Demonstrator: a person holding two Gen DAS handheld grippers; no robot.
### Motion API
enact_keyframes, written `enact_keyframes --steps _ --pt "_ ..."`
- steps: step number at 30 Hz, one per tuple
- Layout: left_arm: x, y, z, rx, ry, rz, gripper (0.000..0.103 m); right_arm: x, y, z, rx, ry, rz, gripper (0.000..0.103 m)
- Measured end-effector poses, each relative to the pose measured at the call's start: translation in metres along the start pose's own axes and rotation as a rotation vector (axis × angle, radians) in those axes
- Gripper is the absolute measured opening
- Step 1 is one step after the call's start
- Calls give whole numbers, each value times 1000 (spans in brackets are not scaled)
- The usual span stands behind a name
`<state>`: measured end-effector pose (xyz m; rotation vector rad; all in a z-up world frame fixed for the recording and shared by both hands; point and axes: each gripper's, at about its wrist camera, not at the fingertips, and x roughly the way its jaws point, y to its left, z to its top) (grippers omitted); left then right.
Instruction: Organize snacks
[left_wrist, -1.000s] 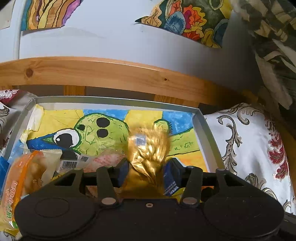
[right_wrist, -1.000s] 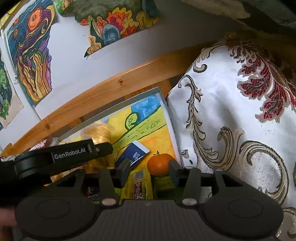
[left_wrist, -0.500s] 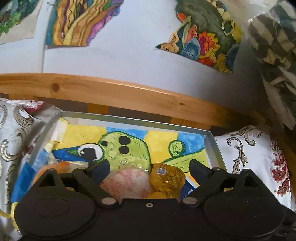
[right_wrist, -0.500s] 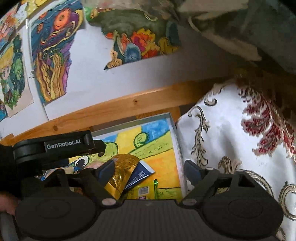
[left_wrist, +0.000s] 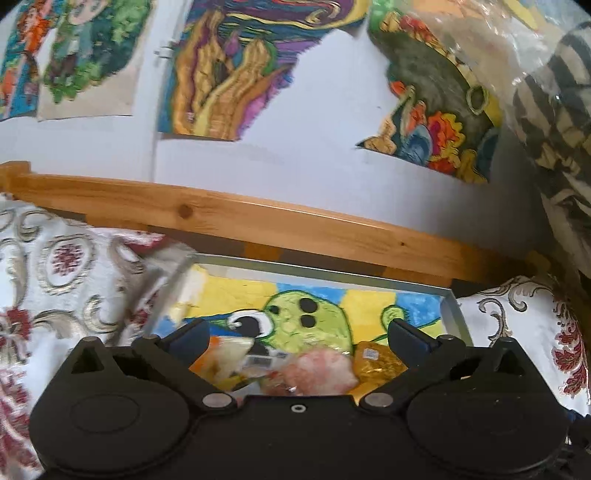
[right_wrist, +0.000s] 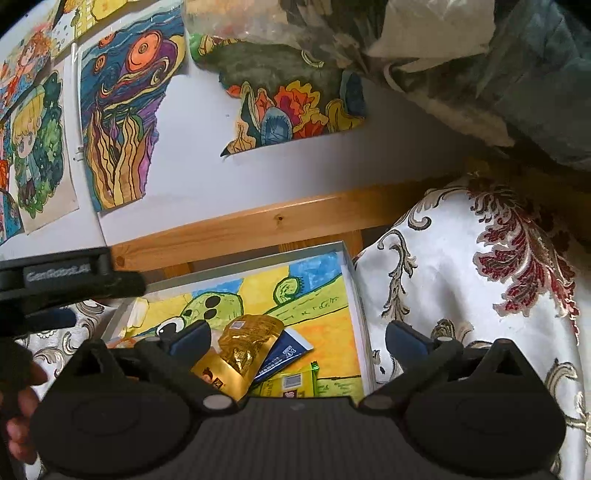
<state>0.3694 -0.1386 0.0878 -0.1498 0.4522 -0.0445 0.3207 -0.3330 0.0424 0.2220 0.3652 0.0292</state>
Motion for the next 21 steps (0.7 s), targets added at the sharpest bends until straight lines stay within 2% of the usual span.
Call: enact_keyframes --steps 12,21 --pt "-64 33 -4 47 -18 104 102 -40 12 0 1 -69 -12 103" --pt "-105 44 -19 57 -25 142 102 -69 22 -2 -13 -98 -14 103"
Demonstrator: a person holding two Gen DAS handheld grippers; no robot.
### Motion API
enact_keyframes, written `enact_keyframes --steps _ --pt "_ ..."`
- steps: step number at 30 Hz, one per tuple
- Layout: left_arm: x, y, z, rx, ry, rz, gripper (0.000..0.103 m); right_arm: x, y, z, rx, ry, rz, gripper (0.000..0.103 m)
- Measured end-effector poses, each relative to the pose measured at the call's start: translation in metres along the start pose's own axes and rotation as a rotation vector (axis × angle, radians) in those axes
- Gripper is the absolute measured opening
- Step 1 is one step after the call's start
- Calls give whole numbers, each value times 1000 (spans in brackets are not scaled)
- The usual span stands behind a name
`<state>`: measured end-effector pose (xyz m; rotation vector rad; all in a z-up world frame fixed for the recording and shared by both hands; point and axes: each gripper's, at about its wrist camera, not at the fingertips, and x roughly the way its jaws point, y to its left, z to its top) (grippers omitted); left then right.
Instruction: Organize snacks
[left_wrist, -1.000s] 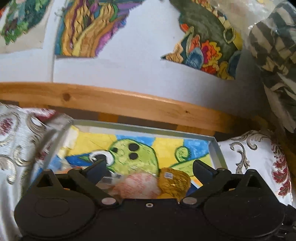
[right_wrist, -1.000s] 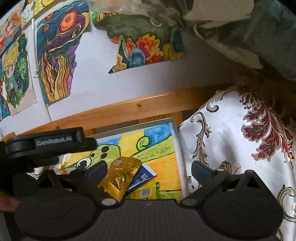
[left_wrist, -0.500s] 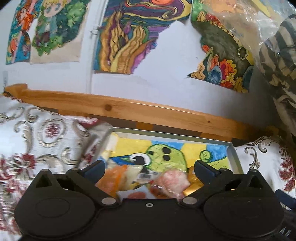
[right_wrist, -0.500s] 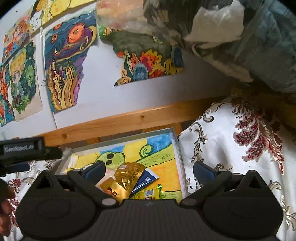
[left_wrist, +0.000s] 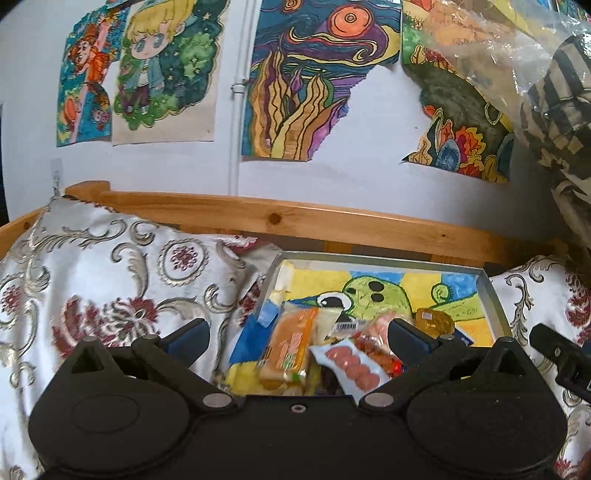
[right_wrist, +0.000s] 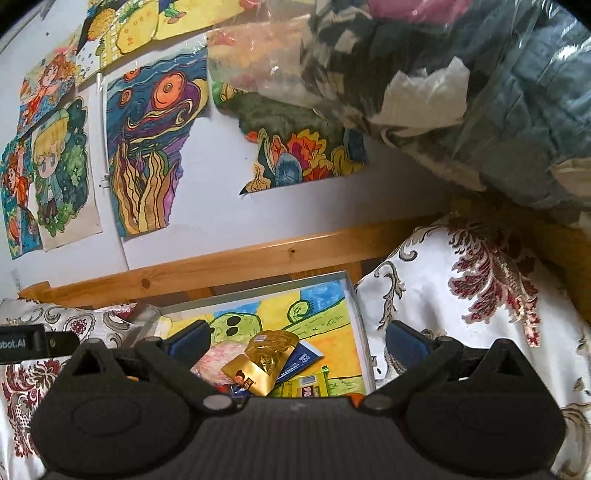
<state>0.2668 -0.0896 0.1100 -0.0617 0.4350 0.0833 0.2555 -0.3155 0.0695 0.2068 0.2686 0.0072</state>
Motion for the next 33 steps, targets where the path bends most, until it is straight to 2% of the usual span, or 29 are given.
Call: enact_keyframes --steps 6,12,19,27,33 --pt "-27 5 -6 13 -9 3 102 -24 11 -3 -53 -35 -14 103" --pt "-53 11 -11 12 -46 4 102 -48 20 -8 -59 -52 -6 103" --pt "-79 23 -23 3 -56 10 102 -69 29 -13 -34 -83 -41 103" --pt "-100 41 -35 -2 -73 16 102 -91 42 -23 -48 -93 -41 103" --pt "-111 60 -50 -43 -66 1 102 -109 55 -31 -74 -102 -32 103"
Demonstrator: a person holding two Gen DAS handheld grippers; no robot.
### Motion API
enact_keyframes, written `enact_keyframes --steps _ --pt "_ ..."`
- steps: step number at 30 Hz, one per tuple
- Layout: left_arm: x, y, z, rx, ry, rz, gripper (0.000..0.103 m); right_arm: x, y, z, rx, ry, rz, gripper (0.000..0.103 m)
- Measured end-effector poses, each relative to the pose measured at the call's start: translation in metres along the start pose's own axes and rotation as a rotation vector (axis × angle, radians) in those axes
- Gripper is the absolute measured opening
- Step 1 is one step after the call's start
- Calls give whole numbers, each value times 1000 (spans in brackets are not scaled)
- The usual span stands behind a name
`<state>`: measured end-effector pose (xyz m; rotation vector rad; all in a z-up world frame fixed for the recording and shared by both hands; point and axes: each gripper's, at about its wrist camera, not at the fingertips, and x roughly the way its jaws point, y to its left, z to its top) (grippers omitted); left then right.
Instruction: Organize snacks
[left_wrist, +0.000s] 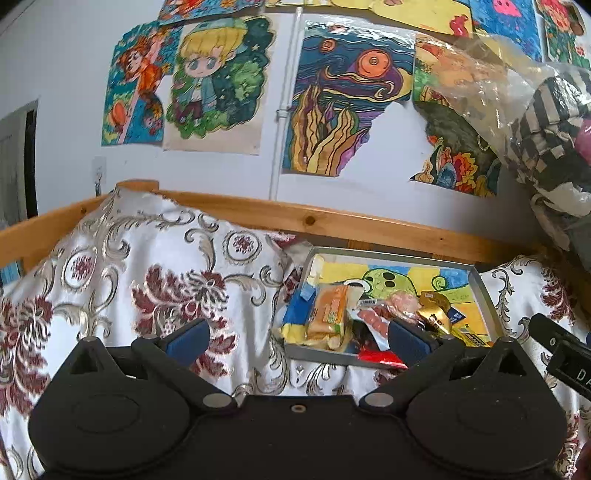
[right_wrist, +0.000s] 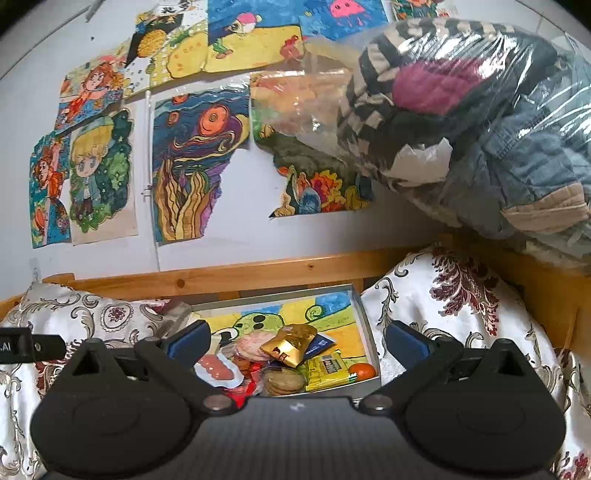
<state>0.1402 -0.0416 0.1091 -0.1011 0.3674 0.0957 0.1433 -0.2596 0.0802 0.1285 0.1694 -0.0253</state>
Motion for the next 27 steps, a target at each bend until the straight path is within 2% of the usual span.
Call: enact_keyframes --steps 5,19,27 --pt "-8 10 -12 -8 -4 8 102 -13 7 -6 -19 -10 -6 103" --pt "-40 20 -48 103 -68 -33 102 -55 22 -31 -70 36 11 103" --pt "-38 24 -72 103 -42 -65 102 -70 37 -46 -147 49 -32 103"
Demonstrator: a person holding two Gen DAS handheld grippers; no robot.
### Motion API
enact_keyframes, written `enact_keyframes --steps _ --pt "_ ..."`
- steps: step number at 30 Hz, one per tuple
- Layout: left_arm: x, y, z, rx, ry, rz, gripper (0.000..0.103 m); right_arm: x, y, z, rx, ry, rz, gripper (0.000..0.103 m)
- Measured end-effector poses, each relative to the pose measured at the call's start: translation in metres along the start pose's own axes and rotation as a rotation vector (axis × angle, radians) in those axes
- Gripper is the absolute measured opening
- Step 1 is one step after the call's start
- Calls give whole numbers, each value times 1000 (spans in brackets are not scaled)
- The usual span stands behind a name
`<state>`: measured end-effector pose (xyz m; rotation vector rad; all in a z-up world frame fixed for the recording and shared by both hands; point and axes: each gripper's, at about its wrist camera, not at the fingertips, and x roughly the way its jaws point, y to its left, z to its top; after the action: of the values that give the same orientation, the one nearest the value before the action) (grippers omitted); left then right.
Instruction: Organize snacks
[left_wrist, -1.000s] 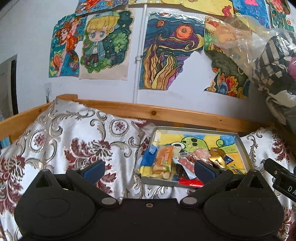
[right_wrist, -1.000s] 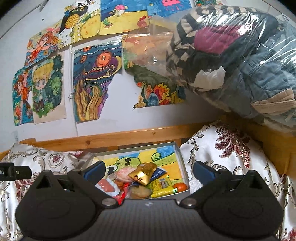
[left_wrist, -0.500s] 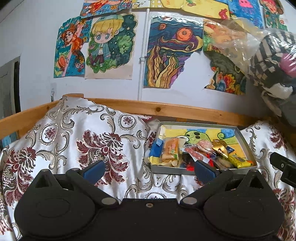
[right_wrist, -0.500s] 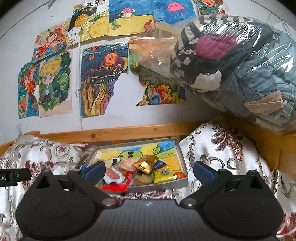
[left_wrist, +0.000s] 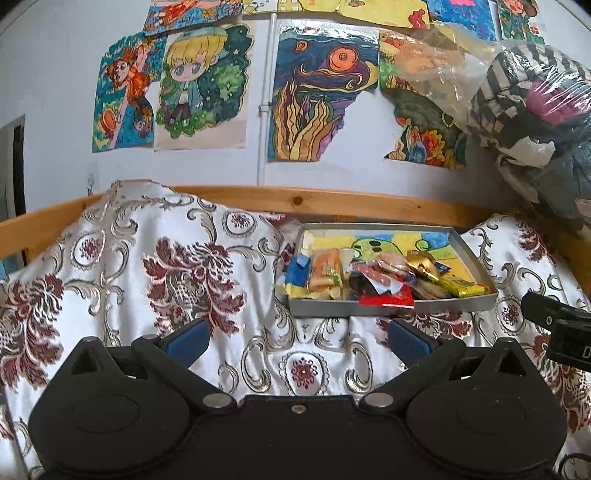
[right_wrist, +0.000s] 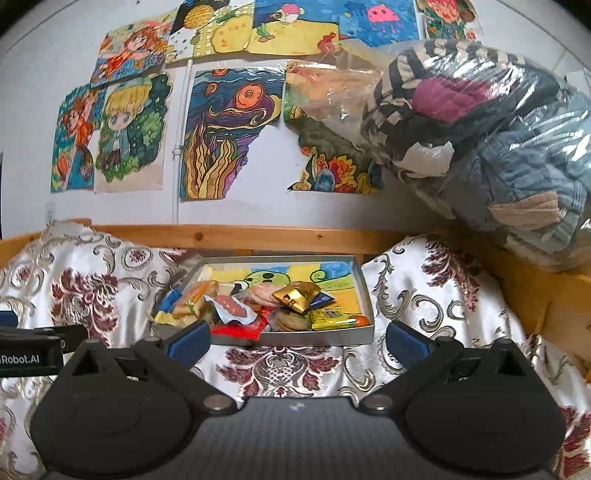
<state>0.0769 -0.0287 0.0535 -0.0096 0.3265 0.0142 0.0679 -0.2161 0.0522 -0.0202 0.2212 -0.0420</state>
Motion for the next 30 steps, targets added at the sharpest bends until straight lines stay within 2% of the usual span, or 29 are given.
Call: enact_keyframes --steps 9,15,19,30 --pt "-2 15 -19 -5 21 7 102 -7 7 -9 -29 22 2 103" --pt "-6 30 -26 -71 46 21 102 -10 4 -13 5 58 14 103" --pt "-10 28 -28 -56 27 23 102 -7 1 -15 28 92 25 103" --pt "-8 23 -32 -27 48 31 102 -2 2 -19 28 135 33 103"
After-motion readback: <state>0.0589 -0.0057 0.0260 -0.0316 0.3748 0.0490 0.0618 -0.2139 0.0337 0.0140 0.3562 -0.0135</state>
